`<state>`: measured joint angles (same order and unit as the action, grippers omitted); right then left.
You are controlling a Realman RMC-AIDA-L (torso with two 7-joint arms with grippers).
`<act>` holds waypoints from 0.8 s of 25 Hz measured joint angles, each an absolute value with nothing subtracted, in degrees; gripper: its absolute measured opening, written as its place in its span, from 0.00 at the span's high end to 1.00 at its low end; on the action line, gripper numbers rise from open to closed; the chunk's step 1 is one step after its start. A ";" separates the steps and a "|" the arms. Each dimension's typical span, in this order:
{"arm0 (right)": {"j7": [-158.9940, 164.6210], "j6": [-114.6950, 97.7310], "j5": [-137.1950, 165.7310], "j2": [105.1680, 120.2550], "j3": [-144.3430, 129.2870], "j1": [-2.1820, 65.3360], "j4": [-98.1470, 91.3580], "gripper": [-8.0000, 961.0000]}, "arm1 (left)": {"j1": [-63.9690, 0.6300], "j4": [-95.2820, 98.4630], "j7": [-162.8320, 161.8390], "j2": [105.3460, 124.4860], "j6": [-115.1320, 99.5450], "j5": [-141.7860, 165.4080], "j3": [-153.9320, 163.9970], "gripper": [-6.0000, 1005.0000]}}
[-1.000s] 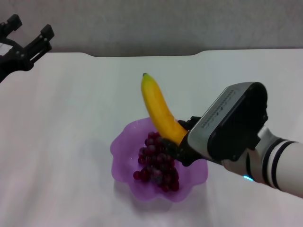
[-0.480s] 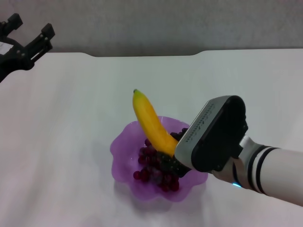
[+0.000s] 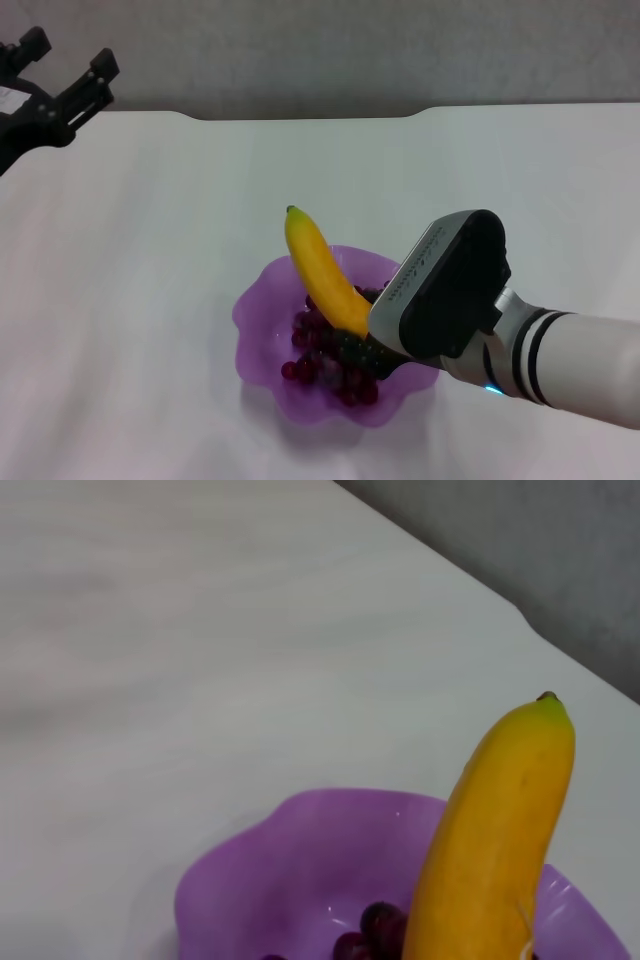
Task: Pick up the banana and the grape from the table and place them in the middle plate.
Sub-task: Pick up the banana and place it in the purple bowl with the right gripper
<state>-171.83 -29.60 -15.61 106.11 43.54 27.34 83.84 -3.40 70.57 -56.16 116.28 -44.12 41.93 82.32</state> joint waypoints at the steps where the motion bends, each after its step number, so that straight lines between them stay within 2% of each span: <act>1: -171.83 -29.31 -15.90 106.18 43.41 27.64 83.23 0.44 | -3.42 70.57 -56.16 116.28 -44.12 41.92 82.33 0.19; 20: -171.81 -22.09 -19.34 106.71 40.47 31.61 73.48 0.42 | -3.35 70.98 -56.16 116.28 -44.11 41.93 82.60 0.19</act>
<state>-171.81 -22.09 -19.34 106.71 40.47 31.61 73.48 -3.35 70.98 -56.16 116.28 -44.11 41.93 82.60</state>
